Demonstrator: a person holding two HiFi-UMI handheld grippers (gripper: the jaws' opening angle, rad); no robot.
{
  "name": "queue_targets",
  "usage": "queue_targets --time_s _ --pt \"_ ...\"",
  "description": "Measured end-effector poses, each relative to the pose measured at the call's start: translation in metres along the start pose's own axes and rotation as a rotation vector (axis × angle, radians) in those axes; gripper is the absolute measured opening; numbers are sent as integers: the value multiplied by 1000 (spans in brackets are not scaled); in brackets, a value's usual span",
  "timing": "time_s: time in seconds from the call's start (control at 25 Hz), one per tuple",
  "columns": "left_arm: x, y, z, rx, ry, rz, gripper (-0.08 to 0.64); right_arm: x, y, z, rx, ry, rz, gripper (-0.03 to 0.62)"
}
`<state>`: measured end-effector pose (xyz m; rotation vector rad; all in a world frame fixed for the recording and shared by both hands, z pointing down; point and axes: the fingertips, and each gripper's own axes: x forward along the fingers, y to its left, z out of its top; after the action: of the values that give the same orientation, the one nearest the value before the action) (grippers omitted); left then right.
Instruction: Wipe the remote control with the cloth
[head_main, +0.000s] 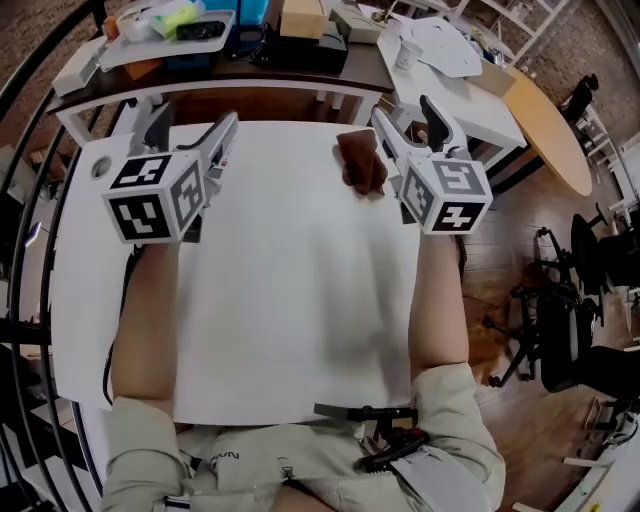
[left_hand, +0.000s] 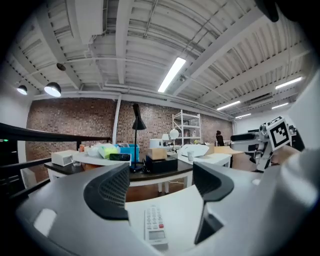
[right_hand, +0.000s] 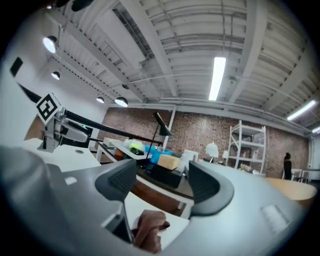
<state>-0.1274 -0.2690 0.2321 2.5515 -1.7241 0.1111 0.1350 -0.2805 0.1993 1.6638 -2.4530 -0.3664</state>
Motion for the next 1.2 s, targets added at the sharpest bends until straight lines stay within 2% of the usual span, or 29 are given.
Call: queue_targets --time_s 0.2,0.4,0.64,0.84,1.2 --pt "25 12 -54 -35 148 -7 417 35 3 -50 69 135 86 336" --pt "41 16 -100 -46 286 -26 433 54 10 -83 23 242 121 338" --pt "48 17 -146 -28 450 -40 437 63 13 -108 10 322 140 338" --pt "41 20 -171 -13 571 -27 437 63 12 -126 18 384 156 338" --pt "45 23 -183 -26 667 -23 439 62 21 -157 52 493 227 337"
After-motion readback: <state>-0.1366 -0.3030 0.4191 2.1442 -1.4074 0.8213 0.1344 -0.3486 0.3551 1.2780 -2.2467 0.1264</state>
